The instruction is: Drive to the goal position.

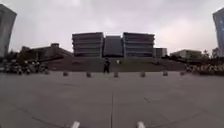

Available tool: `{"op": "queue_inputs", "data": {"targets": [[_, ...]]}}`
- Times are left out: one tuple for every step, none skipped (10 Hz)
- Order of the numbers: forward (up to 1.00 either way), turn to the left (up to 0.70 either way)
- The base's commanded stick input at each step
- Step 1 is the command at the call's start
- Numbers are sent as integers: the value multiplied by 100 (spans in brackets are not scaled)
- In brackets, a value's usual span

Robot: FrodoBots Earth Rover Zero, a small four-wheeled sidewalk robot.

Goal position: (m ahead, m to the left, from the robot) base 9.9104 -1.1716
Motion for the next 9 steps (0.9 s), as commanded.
{"op": "queue_inputs", "data": {"targets": [[60, 0], [60, 0], [60, 0], [60, 0], [60, 0], [60, 0], [60, 0], [60, 0], [60, 0]]}}
